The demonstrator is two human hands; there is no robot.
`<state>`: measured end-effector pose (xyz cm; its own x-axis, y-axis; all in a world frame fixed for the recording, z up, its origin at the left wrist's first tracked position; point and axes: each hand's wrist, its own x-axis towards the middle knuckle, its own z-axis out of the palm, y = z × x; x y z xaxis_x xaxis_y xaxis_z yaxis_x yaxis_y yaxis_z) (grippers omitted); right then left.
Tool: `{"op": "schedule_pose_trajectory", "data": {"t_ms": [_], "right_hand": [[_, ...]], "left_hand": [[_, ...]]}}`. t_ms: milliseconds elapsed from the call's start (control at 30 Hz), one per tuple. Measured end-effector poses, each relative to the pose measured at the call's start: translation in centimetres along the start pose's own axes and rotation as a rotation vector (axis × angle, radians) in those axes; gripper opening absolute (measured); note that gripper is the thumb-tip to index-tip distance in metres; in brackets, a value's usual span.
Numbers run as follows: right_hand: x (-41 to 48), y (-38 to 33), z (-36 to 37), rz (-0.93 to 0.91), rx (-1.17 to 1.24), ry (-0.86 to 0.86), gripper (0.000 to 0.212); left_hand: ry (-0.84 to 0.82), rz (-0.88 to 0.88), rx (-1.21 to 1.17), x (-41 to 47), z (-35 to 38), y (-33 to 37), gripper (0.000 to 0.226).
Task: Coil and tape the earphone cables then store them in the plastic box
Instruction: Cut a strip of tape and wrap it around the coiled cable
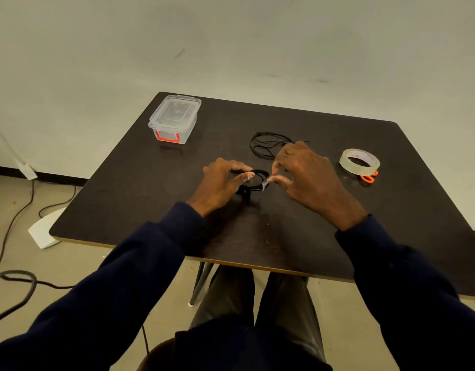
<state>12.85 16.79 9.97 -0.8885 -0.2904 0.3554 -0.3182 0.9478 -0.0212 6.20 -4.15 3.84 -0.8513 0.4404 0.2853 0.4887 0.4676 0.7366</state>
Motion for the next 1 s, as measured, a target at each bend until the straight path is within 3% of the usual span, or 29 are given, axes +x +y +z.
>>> {"op": "schedule_pose_trajectory", "data": {"t_ms": [267, 467, 733, 1000], "right_hand": [[1.9, -1.0, -0.2, -0.06, -0.139, 0.033, 0.023], [2.4, -1.7, 0.2, -0.018, -0.256, 0.045, 0.041], [2.7, -1.9, -0.2, -0.008, -0.371, 0.062, 0.037], [2.1, -1.6, -0.6, 0.021, -0.182, 0.089, 0.056]], "left_hand": [[0.035, -0.026, -0.198, 0.2, -0.1, 0.9, 0.02], [0.05, -0.007, -0.299, 0.1, -0.2, 1.4, 0.017], [0.003, -0.012, -0.203, 0.2, 0.0, 2.5, 0.019], [-0.028, -0.003, -0.192, 0.7, -0.1, 3.0, 0.019]]}}
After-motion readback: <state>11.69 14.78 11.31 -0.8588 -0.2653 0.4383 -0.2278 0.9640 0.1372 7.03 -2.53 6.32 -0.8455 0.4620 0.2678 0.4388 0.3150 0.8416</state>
